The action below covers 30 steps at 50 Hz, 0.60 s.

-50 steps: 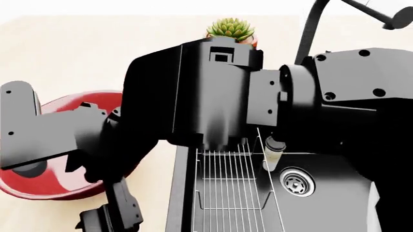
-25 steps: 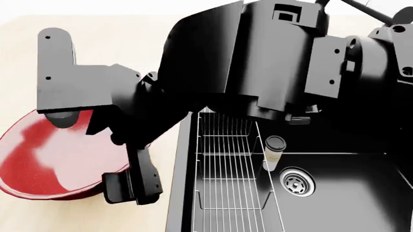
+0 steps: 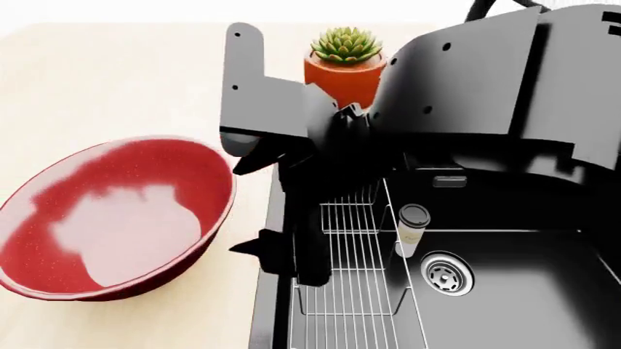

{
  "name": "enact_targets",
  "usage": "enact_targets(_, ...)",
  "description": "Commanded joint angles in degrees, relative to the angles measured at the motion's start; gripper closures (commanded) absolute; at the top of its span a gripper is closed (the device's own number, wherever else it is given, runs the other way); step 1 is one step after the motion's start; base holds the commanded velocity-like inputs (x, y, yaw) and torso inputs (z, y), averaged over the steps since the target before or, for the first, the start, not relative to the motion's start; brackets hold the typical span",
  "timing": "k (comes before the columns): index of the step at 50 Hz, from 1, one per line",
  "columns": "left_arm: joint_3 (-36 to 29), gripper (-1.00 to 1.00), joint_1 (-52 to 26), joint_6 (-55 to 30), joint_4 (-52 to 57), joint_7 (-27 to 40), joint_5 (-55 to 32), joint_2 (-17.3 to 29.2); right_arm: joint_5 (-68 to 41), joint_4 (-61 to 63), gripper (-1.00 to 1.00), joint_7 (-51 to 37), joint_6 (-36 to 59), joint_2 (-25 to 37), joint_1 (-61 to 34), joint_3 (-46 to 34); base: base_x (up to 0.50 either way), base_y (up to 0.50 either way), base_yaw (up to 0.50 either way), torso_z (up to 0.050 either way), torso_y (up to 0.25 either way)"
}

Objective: Pick the cup and bowl from the sink and place them on the counter for drying.

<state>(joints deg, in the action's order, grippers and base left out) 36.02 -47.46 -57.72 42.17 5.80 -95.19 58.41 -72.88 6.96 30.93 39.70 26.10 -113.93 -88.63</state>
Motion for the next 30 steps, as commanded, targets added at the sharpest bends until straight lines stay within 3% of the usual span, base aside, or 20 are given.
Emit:
enact_targets(1, -1.63, -1.00, -0.92, 0.59, -0.13, 0.15, 0.34, 0.11, -2.68, 5.22, -1.00, -3.70, 2.24, 7.71, -0.46, 0.46, 0.00, 0.00, 0.00, 0.000, 0.000)
enact_targets(30, -3.68, -1.00, -1.64, 1.46, -0.04, 0.31, 1.51, -0.10, -12.99, 18.66, -1.00, -22.16, -4.83, 36.38, 10.13, 3.69, 0.00, 0.00, 0.00, 0.000, 0.000)
